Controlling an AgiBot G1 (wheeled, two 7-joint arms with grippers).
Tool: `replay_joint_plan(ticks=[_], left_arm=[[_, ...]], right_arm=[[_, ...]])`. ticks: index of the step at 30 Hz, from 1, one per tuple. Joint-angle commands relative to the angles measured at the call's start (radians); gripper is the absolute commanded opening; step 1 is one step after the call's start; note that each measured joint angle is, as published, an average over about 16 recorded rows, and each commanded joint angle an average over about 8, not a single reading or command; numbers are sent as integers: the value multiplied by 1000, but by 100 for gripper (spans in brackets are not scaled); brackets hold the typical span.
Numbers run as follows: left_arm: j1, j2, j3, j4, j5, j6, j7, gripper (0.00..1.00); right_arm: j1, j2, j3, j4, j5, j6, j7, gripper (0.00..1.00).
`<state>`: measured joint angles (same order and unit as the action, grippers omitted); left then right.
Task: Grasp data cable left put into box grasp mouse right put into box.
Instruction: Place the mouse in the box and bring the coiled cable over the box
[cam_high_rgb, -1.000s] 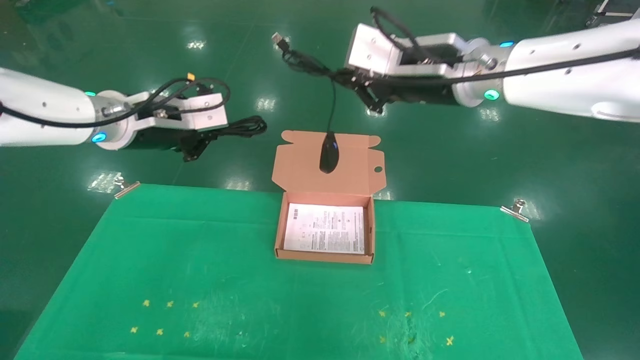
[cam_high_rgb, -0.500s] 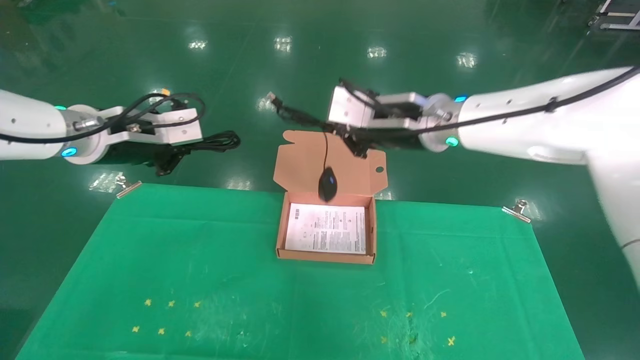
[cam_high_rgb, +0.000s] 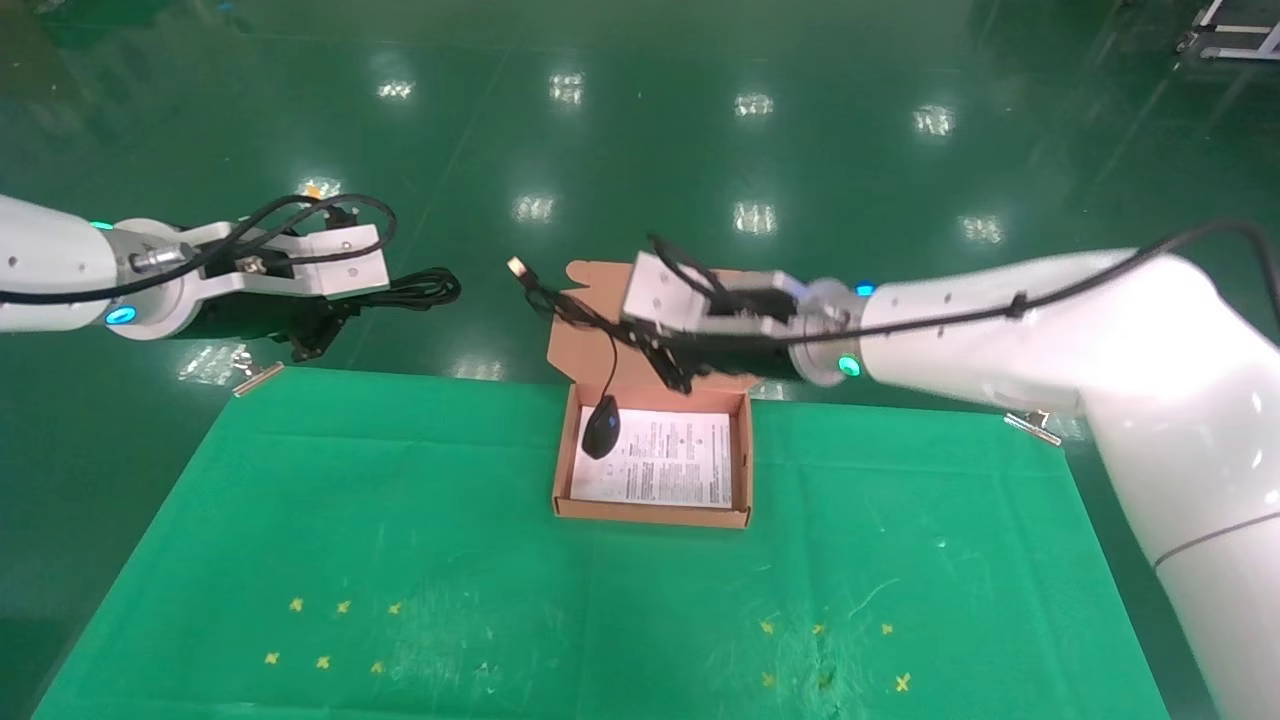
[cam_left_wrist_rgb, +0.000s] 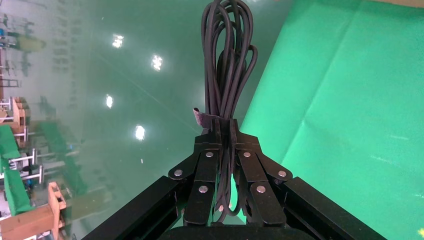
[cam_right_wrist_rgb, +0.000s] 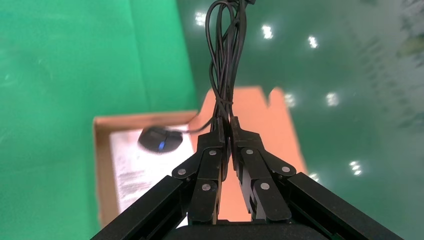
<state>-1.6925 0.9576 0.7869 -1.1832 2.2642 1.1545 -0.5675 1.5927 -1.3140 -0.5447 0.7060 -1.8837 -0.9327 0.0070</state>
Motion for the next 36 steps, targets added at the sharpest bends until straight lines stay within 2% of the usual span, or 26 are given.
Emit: replay_joint_plan(ticks=[1, 14, 15, 22, 23, 36], left_arm=[[1, -1, 0, -5, 2, 1, -4, 0], [3, -2, 0, -10, 5, 2, -9, 0], [3, -2, 0, -10, 5, 2, -9, 0], [3, -2, 0, -11, 5, 3, -9, 0], [3, -2, 0, -11, 5, 3, -9, 0], [16, 12, 1, -7, -10, -10, -3, 0]], right_arm=[[-17, 0, 1, -9, 5, 6, 7, 0], [-27, -34, -45, -153, -27, 60, 32, 1], [-26, -37, -50, -160, -24, 64, 33, 8], [-26, -44, -72, -182, -5, 79, 33, 94], [-27, -43, -73, -182, -3, 80, 33, 100], [-45, 11, -80, -85, 35, 53, 44, 100]])
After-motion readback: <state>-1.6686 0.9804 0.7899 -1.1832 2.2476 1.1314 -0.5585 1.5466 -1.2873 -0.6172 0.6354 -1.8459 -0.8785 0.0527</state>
